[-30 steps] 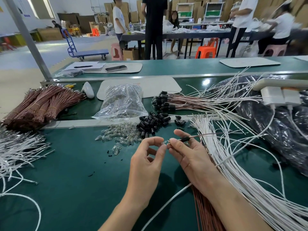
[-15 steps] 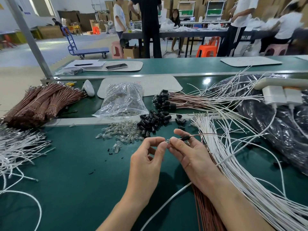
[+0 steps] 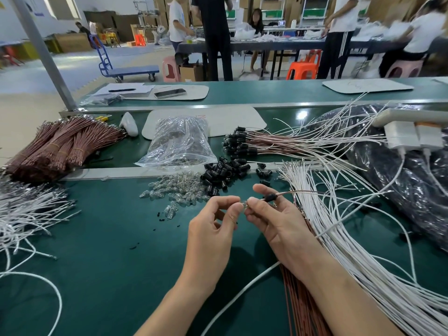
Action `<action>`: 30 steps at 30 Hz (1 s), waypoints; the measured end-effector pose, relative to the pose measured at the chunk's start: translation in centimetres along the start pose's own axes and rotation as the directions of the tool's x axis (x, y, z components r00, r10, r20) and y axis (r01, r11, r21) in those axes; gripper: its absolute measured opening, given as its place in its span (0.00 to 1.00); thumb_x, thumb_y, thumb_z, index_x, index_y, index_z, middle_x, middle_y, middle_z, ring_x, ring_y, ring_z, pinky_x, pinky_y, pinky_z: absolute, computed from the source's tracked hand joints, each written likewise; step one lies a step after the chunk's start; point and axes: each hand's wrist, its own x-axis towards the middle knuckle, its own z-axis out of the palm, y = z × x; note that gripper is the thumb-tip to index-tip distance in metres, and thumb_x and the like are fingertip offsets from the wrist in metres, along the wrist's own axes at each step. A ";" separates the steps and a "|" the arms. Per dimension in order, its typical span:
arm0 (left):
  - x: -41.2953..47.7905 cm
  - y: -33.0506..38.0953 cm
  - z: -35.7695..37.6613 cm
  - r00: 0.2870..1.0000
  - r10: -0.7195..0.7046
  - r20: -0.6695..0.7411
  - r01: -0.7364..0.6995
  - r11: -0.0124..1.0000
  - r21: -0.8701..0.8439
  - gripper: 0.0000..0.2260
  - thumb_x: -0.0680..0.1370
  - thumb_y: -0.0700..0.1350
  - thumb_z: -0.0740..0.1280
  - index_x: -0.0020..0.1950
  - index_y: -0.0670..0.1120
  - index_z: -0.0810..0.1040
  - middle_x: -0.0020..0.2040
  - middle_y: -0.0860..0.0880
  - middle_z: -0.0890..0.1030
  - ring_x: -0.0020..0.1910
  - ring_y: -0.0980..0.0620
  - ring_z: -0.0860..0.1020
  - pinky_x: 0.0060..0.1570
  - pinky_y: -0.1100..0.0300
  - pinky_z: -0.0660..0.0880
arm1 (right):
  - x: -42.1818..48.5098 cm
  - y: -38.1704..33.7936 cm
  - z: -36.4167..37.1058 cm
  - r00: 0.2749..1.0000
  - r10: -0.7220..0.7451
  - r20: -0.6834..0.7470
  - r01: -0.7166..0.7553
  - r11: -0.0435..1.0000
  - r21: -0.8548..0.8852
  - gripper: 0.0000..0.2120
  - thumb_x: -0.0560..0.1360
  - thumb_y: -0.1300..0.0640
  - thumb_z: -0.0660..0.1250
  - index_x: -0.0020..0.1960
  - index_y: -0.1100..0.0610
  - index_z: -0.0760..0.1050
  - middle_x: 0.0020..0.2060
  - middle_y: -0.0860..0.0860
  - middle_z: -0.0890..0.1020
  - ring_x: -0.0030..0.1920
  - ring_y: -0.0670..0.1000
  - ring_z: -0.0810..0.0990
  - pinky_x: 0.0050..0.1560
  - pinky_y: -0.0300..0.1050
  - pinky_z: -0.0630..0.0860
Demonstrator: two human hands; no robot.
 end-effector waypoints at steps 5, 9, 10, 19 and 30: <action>0.1 -0.2 -0.3 1.000 0.001 0.019 -0.001 1.000 0.029 0.01 0.81 0.51 0.68 0.50 0.57 0.80 0.43 0.59 0.83 0.37 0.57 0.81 0.38 0.64 0.76 | 0.0 0.0 -0.1 1.000 -0.003 0.001 0.003 0.999 -0.047 0.20 0.64 0.61 0.76 0.56 0.57 0.80 0.35 0.54 0.84 0.36 0.49 0.83 0.40 0.37 0.81; 0.2 -0.5 -0.4 0.999 0.009 0.041 -0.012 0.998 0.066 0.02 0.81 0.51 0.68 0.50 0.57 0.79 0.42 0.59 0.83 0.38 0.56 0.81 0.39 0.62 0.77 | -0.2 -0.1 -0.2 0.999 -0.001 0.033 0.004 0.996 -0.084 0.12 0.64 0.60 0.76 0.47 0.51 0.86 0.37 0.54 0.84 0.37 0.49 0.83 0.42 0.37 0.80; 0.2 -0.6 -0.4 0.999 0.009 0.045 -0.012 0.997 0.072 0.02 0.81 0.51 0.68 0.50 0.57 0.79 0.42 0.59 0.83 0.39 0.56 0.81 0.40 0.60 0.78 | -0.2 -0.1 -0.2 0.999 0.001 0.037 0.002 0.996 -0.088 0.11 0.64 0.61 0.76 0.46 0.51 0.87 0.37 0.54 0.84 0.37 0.48 0.83 0.42 0.37 0.80; 0.3 -1.0 -0.5 0.997 0.021 0.077 -0.026 0.997 0.076 0.02 0.81 0.50 0.67 0.51 0.58 0.79 0.42 0.59 0.83 0.39 0.57 0.82 0.41 0.61 0.78 | -0.1 -0.1 -0.3 0.997 0.041 0.073 -0.034 0.996 -0.084 0.10 0.65 0.61 0.76 0.45 0.52 0.87 0.37 0.54 0.83 0.37 0.48 0.83 0.42 0.37 0.80; 0.6 -0.9 -1.1 0.980 0.061 0.188 -0.074 0.995 0.061 0.06 0.81 0.49 0.67 0.54 0.60 0.80 0.45 0.59 0.84 0.42 0.55 0.82 0.41 0.65 0.77 | 0.2 -0.2 -0.9 0.994 0.047 0.103 -0.035 0.992 -0.121 0.20 0.67 0.62 0.74 0.59 0.59 0.79 0.38 0.54 0.84 0.38 0.48 0.83 0.42 0.38 0.80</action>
